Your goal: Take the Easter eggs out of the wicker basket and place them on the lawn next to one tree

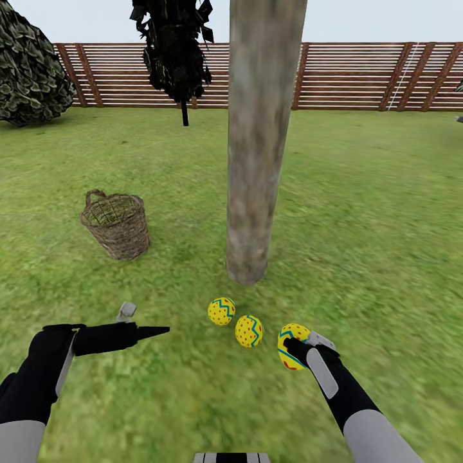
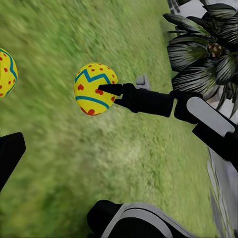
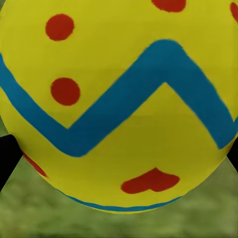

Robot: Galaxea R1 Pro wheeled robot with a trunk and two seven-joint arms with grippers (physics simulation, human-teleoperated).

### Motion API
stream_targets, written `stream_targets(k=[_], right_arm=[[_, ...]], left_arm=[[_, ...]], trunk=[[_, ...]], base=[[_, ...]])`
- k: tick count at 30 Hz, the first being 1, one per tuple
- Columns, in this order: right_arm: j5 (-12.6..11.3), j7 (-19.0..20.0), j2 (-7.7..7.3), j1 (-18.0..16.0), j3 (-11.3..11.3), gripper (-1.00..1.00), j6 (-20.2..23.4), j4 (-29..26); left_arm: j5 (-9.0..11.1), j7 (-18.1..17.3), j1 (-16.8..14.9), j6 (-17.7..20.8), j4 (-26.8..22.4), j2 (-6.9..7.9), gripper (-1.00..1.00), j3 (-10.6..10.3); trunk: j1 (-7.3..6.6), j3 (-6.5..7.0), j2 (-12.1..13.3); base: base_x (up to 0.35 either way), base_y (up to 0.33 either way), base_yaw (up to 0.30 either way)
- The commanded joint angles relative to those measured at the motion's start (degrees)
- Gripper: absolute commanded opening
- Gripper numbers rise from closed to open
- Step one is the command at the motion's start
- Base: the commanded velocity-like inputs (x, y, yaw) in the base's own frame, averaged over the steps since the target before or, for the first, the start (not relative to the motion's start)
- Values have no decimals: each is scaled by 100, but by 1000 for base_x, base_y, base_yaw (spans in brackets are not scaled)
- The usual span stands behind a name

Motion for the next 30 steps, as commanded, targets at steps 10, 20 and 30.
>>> stream_targets(k=[10, 20, 30], right_arm=[[-50, -50, -1, -2, 12, -100, 12, -9], [-37, -50, -9, -2, 12, -100, 4, -10], [-33, 12, -18, -2, 38, -100, -205, -10]], left_arm=[[-67, -63, -4, 59, -1, -3, 100, 28], [-67, -60, -3, 58, -5, -3, 100, 28], [-67, -58, -4, 61, -1, -3, 100, 28]], trunk=[[-1, -5, -2], [-1, -5, -2], [-1, -5, -2]], base=[[177, -1, 0], [114, -186, 0], [1, -53, 0]])
